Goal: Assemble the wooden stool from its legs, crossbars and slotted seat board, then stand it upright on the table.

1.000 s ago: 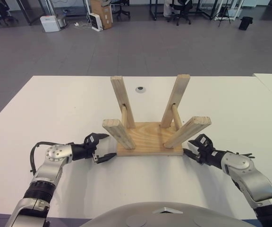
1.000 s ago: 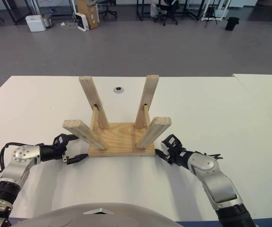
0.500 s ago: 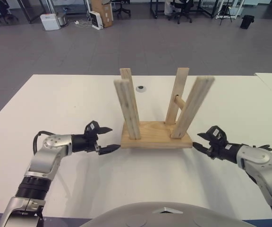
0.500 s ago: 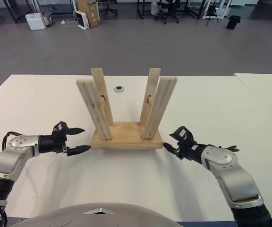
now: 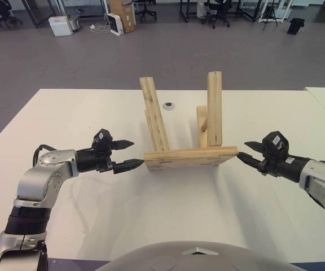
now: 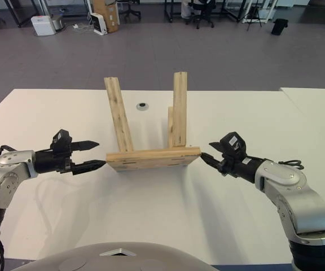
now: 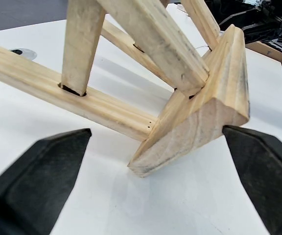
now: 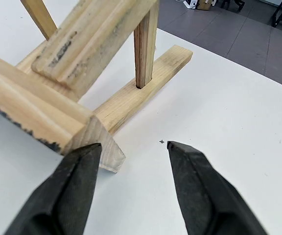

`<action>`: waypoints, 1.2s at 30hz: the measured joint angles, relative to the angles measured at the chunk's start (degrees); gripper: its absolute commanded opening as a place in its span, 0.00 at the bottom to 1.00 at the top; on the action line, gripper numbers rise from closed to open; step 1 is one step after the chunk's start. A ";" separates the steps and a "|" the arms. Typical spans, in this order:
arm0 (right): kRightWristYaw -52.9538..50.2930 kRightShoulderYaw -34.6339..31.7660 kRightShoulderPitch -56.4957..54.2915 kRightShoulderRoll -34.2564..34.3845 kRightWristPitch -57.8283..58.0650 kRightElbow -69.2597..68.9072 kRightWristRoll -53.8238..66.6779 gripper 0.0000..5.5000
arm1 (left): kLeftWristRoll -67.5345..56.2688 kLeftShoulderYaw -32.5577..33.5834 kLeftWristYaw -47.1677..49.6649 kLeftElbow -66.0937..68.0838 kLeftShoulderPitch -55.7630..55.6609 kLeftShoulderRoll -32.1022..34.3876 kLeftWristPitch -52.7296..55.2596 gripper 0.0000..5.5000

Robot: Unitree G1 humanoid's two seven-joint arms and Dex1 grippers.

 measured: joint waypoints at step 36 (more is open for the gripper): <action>19.86 18.42 -5.47 -0.16 -15.50 18.69 0.74 0.71 | 7.27 -7.31 -13.19 20.86 -0.46 2.93 -12.49 0.49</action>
